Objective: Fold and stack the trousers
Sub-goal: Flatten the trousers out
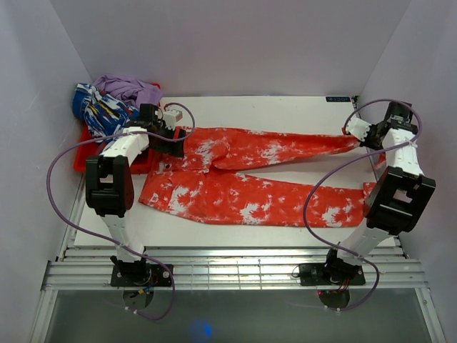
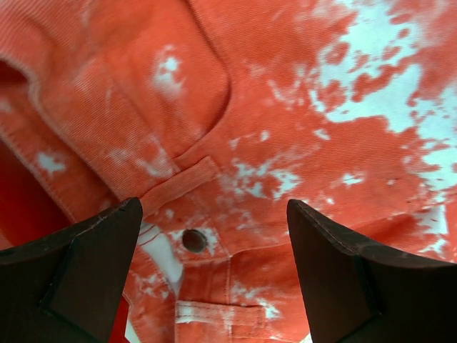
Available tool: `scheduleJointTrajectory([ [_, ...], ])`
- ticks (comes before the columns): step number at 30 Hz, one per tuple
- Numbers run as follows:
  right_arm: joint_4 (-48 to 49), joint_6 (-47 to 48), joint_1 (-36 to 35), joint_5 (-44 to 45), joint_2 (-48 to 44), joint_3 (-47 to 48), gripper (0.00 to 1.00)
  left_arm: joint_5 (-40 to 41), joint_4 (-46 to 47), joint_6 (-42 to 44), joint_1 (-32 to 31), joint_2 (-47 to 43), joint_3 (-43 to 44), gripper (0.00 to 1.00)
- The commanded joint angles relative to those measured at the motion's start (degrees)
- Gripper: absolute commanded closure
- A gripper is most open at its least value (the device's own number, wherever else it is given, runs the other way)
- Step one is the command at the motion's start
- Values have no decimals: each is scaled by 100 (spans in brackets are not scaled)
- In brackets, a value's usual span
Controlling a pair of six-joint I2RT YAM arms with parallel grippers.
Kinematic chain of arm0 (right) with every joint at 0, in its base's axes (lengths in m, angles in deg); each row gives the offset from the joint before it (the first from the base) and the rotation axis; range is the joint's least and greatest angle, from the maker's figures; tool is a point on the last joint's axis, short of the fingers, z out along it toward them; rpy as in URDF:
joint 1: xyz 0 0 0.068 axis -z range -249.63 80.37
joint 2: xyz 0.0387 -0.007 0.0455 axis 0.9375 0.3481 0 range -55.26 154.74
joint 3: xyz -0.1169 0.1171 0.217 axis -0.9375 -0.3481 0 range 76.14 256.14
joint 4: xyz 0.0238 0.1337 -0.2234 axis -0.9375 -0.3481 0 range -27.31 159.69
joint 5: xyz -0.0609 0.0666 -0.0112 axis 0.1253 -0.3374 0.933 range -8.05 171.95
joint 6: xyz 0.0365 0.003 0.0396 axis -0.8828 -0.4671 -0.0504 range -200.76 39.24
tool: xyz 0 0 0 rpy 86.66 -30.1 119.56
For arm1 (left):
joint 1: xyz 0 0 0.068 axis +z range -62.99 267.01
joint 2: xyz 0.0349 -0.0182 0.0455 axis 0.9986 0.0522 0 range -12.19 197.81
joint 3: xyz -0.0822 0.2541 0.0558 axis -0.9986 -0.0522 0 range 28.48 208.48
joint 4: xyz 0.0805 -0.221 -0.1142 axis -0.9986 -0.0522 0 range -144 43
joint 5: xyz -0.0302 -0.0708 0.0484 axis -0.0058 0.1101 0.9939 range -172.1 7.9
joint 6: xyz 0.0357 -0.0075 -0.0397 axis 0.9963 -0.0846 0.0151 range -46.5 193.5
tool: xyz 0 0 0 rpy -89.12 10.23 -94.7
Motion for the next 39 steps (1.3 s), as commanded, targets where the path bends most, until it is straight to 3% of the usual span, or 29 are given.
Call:
scheduleJointTrajectory([
  [1, -643, 586, 100, 707, -63, -391, 91, 143, 157, 102, 27, -45, -71, 7],
  [3, -845, 710, 91, 944, 51, -619, 80, 134, 157, 137, 27, -36, -80, 5],
  [5, -768, 798, 100, 1163, 122, -760, 60, 143, 122, 189, 36, -27, -54, 5],
  [8, -801, 781, 152, 1192, 158, -867, 0, 187, 25, 294, 28, -62, -36, 3],
  [9, -854, 772, 161, 1130, 44, -875, 10, 126, -27, 338, 36, -88, -19, 2],
  [13, -1494, 412, 179, 586, -273, -500, 7, -269, -449, 628, 54, -413, -98, 2],
  [18, -2743, -377, 135, -671, -502, -128, 2, -192, -810, 893, 281, -949, -466, 3],
  [23, -2684, -1126, -172, -1163, -502, -488, 0, 19, -661, 682, 1019, -1696, -607, 7],
  [26, -2595, -1486, -313, -1295, -414, -585, 5, 370, -809, 603, 1239, -2029, -616, 7],
  [30, -2534, -1742, -463, -1305, -344, -682, 7, 714, -1249, 445, 1722, -2127, -599, 9],
  [35, -2498, -1760, -463, -1305, -335, -770, 8, 591, -1442, 471, 2574, -2145, -862, 16],
  [39, -2499, -1759, -472, -1384, -352, -840, 8, 556, -1233, 401, 3076, -1979, -1292, 18],
])
